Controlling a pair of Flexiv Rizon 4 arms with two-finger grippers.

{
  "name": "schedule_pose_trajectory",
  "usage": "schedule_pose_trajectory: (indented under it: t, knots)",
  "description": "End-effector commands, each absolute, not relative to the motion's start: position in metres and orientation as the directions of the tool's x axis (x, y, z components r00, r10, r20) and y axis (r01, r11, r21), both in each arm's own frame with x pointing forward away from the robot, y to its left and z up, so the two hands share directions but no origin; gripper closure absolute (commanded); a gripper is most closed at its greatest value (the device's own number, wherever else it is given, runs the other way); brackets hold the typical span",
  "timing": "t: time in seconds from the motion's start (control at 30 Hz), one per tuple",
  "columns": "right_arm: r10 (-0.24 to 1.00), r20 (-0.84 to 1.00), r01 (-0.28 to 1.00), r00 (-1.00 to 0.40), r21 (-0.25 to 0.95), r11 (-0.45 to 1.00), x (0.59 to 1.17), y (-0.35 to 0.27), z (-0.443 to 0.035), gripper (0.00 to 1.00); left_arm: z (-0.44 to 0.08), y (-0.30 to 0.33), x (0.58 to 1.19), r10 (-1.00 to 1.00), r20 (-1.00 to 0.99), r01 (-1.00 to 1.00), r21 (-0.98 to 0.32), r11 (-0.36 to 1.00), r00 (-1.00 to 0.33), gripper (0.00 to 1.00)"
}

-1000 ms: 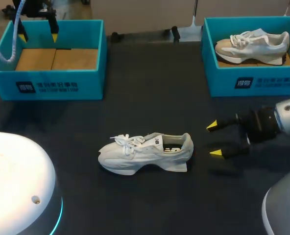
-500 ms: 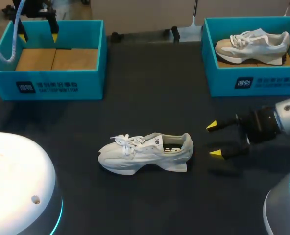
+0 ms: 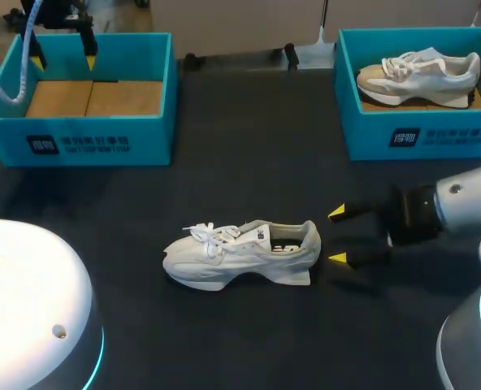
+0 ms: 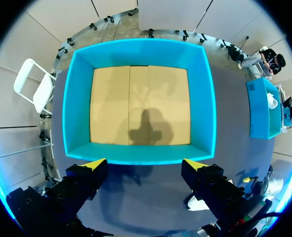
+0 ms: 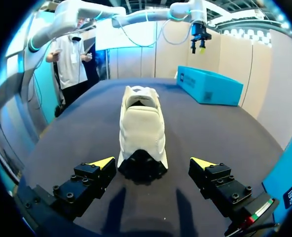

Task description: Take the shoe out of the shoebox, open the shoe tongue, remove and reinsert the insole, then place the shoe into the shoebox

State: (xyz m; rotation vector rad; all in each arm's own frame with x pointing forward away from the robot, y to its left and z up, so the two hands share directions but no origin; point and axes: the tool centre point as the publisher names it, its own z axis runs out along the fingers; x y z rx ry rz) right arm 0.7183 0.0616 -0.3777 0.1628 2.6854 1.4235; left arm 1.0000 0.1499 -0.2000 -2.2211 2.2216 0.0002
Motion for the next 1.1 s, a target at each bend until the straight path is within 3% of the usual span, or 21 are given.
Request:
schedule_pose_trajectory:
  t: [0.03, 1.1]
  knots:
    - [0.161, -0.039, 0.06, -0.986, 0.821, 0.567, 0.719, 0.074, -0.384, 0.0, -0.2, 0.15, 1.0, -1.0, 0.0, -1.0, 0.0, 0.0, 0.0, 0.0]
    - [0.14, 0.006, 0.082, -0.99, 0.838, 0.54, 0.717, 0.137, -0.423, 0.0, -0.2, 0.15, 1.0, -1.0, 0.0, -1.0, 0.0, 0.0, 0.0, 0.0]
